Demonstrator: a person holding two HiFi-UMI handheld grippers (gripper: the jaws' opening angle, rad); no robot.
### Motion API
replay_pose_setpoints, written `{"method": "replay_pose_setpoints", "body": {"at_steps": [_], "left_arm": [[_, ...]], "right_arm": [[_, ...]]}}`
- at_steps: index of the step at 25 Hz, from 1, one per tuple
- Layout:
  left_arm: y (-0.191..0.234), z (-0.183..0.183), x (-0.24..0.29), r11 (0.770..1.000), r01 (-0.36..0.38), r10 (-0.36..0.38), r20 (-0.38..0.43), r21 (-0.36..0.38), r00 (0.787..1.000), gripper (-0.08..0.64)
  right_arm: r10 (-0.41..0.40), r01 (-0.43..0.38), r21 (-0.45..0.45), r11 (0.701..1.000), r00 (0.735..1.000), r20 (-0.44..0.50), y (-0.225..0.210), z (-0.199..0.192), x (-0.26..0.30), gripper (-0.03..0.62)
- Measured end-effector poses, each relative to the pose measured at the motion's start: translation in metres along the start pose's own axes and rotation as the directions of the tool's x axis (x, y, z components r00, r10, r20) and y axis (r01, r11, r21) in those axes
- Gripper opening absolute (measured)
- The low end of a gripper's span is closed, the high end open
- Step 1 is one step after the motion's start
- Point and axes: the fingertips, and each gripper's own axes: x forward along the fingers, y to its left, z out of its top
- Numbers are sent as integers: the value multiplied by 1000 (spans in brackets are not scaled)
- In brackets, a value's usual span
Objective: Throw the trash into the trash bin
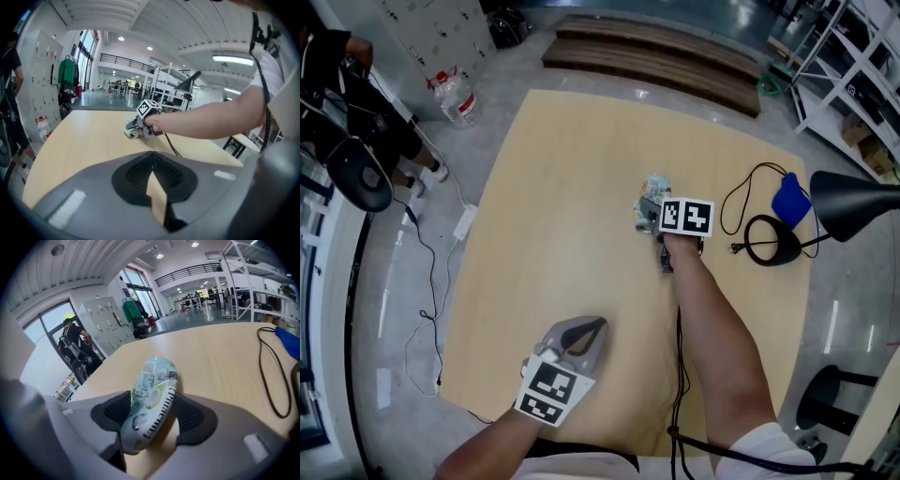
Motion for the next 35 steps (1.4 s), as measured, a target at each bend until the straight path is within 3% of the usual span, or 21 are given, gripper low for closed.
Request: {"method": "replay_pose_setpoints", "body": {"at_steps": [5, 11, 18, 23, 31, 35], "left_arm": [[2, -7, -7, 1000, -12, 12, -7, -9, 1000, 5], [6, -9, -16, 1000, -22, 22, 8, -21, 1000, 5], [1, -17, -31, 999, -22, 23, 18, -26, 1000, 5], [-2, -25, -48, 999, -9, 10, 33, -34, 999, 5], [-17, -42, -83, 999, 35, -33, 82, -25, 996, 5], [-21, -49, -112, 999, 20, -15, 122, -39, 992, 5]], "right_arm": [[33, -37, -118, 992, 999, -38, 25, -2, 4, 199], [49, -53, -181, 982, 998, -26, 38, -11, -10, 126], [101, -108, -209, 972, 994, -43, 54, -41, -41, 100], [137, -139, -182, 974, 990, -22, 72, -64, -67, 94], [175, -161, -159, 974, 982, 75, 106, -89, -138, 92], [206, -187, -143, 972, 970, 130, 128, -105, -183, 91]]}}
